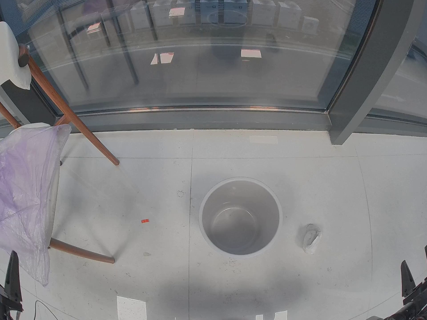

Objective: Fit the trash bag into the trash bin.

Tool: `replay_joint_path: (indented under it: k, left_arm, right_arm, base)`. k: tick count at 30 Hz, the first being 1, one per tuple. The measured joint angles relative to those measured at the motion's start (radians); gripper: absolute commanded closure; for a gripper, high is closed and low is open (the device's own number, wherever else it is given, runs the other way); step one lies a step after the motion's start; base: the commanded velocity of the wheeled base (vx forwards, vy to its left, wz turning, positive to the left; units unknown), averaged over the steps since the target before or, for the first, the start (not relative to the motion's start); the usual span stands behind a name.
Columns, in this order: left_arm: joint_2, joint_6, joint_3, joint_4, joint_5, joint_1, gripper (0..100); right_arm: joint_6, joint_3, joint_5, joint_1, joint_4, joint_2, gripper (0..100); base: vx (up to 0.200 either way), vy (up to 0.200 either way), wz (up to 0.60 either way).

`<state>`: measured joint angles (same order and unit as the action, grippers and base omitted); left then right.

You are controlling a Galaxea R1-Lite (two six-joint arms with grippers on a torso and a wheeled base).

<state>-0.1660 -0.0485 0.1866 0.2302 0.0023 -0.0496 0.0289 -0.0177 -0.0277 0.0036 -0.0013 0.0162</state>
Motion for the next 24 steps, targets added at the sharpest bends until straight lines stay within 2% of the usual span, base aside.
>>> replay_joint_path:
  k: [9, 13, 17, 24]
  left_arm:
    - [-0.389, -0.008, 0.195, 0.001, 0.057, -0.038, 0]
    - [-0.574, -0.010, 0.272, 0.000, 0.056, -0.010, 0]
    - [-0.727, -0.010, 0.338, -0.005, 0.007, 0.104, 0]
    - [-0.867, -0.029, 0.404, -0.033, -0.155, 0.369, 0]
  right_arm:
    - [0.001, 0.000, 0.000, 0.002, -0.001, 0.000, 0]
    - [0.004, 0.000, 0.000, 0.002, -0.003, 0.000, 0]
    - [0.008, 0.000, 0.000, 0.002, -0.004, 0.000, 0]
    - [0.010, 0.000, 0.000, 0.001, -0.006, 0.000, 0]
  base:
    - [0.000, 0.000, 0.00]
    - [0.000, 0.000, 0.00]
    - [0.000, 0.000, 0.00]
    - [0.000, 0.000, 0.00]
